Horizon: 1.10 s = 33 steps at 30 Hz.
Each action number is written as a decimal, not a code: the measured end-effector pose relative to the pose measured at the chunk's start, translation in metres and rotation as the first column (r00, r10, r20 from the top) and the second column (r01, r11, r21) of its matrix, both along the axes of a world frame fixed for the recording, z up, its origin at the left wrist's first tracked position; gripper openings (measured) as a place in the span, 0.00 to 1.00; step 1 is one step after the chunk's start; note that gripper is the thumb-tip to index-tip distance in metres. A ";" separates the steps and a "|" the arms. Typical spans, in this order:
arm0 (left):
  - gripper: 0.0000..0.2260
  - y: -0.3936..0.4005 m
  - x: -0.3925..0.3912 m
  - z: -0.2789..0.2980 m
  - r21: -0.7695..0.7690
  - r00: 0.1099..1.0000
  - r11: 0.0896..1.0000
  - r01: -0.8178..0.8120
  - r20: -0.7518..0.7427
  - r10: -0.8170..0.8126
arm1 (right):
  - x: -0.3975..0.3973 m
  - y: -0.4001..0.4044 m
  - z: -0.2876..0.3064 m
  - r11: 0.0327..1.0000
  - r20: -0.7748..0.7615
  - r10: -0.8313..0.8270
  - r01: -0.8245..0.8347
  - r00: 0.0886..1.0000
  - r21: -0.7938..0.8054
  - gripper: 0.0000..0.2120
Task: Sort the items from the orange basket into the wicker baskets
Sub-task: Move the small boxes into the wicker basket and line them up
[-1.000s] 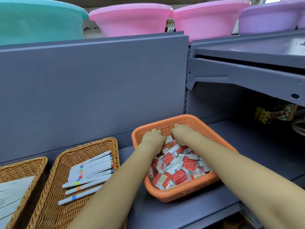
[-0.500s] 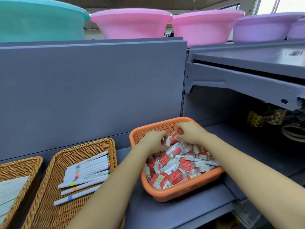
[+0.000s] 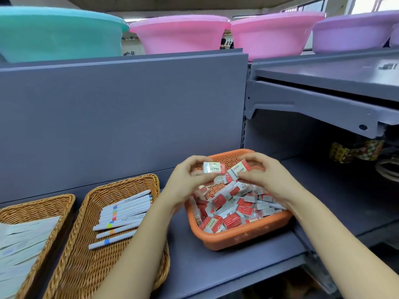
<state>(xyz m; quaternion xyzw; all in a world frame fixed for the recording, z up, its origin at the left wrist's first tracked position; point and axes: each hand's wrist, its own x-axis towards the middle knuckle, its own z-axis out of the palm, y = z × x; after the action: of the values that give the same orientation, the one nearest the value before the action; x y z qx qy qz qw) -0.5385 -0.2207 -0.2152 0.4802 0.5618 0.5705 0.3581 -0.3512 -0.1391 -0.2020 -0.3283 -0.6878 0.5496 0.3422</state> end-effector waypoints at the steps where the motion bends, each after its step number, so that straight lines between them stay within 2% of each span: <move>1: 0.13 -0.007 0.001 -0.001 0.008 1.000 1.000 -0.011 0.009 0.010 | 0.001 -0.005 -0.001 1.000 -0.019 0.010 -0.010 1.000 -0.016 0.14; 6: 0.13 -0.047 -0.001 -0.013 0.070 0.988 0.992 -0.108 -0.100 0.115 | -0.003 -0.030 -0.008 0.989 -0.123 0.104 -0.116 0.987 -0.094 0.17; 8: 0.12 -0.066 -0.003 -0.015 0.102 0.977 0.985 -0.142 -0.143 0.155 | -0.009 -0.040 -0.012 0.990 -0.081 0.137 -0.140 0.987 -0.031 0.15; 11: 0.12 -0.096 -0.009 -0.013 0.121 0.958 0.975 -0.187 -0.198 0.208 | -0.024 -0.056 -0.015 0.976 0.047 0.143 -0.149 0.989 0.158 0.14; 18: 0.12 -0.172 -0.054 -0.015 0.106 0.891 0.923 -0.369 -0.242 0.384 | -0.085 -0.112 -0.018 0.900 0.065 0.183 -0.194 0.981 0.391 0.13; 21: 0.12 -0.206 -0.084 -0.016 0.110 0.872 0.906 -0.409 -0.245 0.423 | -0.118 -0.141 -0.017 0.854 0.119 0.187 -0.221 0.975 0.471 0.13; 24: 0.12 -0.245 -0.118 -0.016 0.130 0.866 0.894 -0.430 -0.219 0.449 | -0.155 -0.177 -0.018 0.838 0.110 0.191 -0.221 0.975 0.499 0.13; 33: 0.12 -0.354 -0.217 -0.017 0.083 0.810 0.876 -0.475 -0.347 0.473 | -0.264 -0.267 -0.025 0.788 0.166 0.260 -0.309 0.951 0.532 0.12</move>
<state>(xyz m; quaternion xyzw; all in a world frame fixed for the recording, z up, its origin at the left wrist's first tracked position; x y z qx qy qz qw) -0.7557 -0.5744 -0.2326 0.4191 0.7212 0.5427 0.0983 -0.6157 -0.4065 -0.2269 -0.1308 -0.8721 0.3585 0.3064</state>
